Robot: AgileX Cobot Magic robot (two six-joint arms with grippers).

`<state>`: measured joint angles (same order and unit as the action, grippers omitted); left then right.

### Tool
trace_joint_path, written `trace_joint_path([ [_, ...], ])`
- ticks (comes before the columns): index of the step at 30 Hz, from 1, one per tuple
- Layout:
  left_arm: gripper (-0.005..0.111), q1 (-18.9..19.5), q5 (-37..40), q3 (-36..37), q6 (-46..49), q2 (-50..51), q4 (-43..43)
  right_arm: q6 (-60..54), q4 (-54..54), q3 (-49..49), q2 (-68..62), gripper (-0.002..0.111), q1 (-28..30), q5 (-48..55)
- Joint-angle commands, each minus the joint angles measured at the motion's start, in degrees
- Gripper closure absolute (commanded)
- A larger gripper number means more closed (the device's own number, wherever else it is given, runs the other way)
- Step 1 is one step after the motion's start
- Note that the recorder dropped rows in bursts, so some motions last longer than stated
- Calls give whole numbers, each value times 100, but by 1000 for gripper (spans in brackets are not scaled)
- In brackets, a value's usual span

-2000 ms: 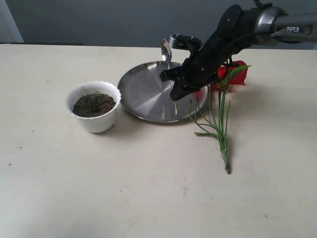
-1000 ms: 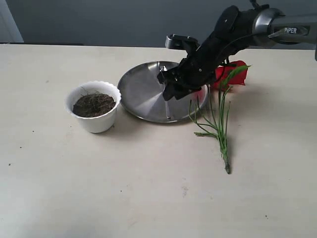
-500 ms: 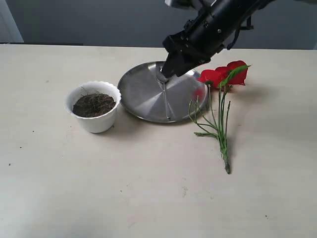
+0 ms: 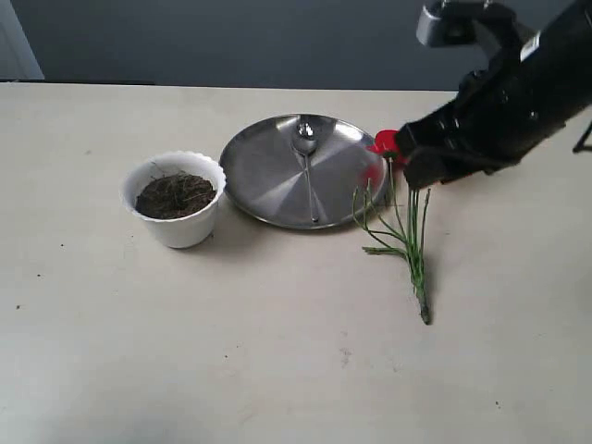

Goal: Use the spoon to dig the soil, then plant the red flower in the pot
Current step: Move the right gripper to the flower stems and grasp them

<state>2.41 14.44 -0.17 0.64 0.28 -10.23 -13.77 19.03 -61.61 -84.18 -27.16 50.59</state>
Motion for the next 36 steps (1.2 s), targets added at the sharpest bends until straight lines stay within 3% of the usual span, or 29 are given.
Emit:
trace_joint_path([
  [1,106,-37,-71,17,-6,-28,9,82,-301,888,59,67,-164,-770],
  [5,106,-37,-71,17,-6,-28,9,82,-683,1243,-248,46,-328,-1795],
  [6,106,-37,-71,17,-6,-28,9,82,-705,1243,-332,46,-328,-1900],
  [9,106,-37,-71,17,-6,-28,9,190,-1008,1243,-862,46,-328,-2629],
  [14,106,-37,-71,17,-6,-28,9,403,-1320,676,-1892,47,-328,-2661],
  [19,106,-37,-71,17,-6,-28,9,1917,-2455,328,-2226,49,-328,-2461],
  [23,106,-37,-71,17,-6,-28,9,2477,-3218,238,-2388,49,-328,-2280],
  [36,106,-37,-71,17,-6,-28,9,2488,-2597,238,-2540,49,-328,-2493],
])
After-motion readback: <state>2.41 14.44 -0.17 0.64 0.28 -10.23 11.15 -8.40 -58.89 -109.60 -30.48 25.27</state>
